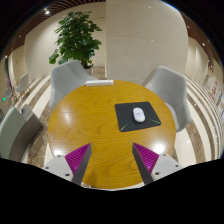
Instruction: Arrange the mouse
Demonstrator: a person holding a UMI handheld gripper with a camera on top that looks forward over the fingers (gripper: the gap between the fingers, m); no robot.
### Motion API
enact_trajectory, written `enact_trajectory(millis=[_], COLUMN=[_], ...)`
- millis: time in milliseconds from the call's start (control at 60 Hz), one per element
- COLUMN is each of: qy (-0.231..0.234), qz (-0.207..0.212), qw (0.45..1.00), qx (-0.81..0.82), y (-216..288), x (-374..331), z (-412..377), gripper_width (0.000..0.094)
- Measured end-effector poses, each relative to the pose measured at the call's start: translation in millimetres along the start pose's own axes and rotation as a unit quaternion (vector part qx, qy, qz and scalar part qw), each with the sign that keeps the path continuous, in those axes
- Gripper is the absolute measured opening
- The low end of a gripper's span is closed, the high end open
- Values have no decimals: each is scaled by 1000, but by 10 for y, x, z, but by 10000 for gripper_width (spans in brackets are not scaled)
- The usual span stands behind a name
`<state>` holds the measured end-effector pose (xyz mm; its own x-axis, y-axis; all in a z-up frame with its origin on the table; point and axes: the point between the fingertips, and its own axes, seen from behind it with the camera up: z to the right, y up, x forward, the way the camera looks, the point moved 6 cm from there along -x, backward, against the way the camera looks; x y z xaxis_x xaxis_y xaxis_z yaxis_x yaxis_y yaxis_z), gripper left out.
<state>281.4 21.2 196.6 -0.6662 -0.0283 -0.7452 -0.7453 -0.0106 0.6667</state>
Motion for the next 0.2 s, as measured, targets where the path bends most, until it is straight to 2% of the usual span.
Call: enact_trajectory(millis=[200], qy=[1], qz=[-1], qw=[1000], qx=[-9], y=[-188], x=[-165], z=[-82], gripper_width=[852])
